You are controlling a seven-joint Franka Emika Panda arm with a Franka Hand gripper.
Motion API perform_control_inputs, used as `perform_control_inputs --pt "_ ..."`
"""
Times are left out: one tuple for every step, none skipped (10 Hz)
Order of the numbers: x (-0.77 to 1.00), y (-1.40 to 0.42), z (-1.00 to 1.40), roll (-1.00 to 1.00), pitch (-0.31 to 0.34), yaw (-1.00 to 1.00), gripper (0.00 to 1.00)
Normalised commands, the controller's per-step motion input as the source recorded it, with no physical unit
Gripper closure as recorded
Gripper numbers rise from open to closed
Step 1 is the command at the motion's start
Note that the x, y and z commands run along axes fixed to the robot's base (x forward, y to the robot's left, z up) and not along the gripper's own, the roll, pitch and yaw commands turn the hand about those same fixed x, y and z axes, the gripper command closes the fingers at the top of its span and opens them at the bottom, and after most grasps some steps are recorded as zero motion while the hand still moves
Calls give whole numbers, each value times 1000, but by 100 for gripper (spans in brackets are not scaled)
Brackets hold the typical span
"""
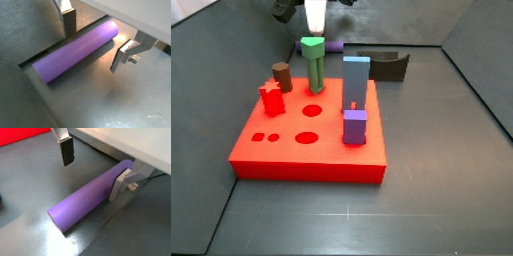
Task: Pick up the round object. Move up. Place the round object on the fixture. Regrasp the round object. Move to above the board. Insert the round object.
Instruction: Pick up the round object.
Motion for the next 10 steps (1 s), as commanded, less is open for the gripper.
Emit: perform_control_inputs --pt "0 -14 -551 -83 -86 0 0" --pt "0 0 -523 -94 -93 -17 0" --pt "-40 0 -609 -104 -107 -46 0" --pt "-29 0 -646 -101 -84 -66 0" --pt "-3 0 -634 -96 -70 -74 0" --pt "0 0 -611 -103 -67 -74 0" --pt "0 0 -611 -110 -69 -83 0" --pt "0 0 -580 -110 -57 -80 0" --pt "0 9 -549 -111 -49 -60 0" --pt "0 0 -166 -26 0 -54 0"
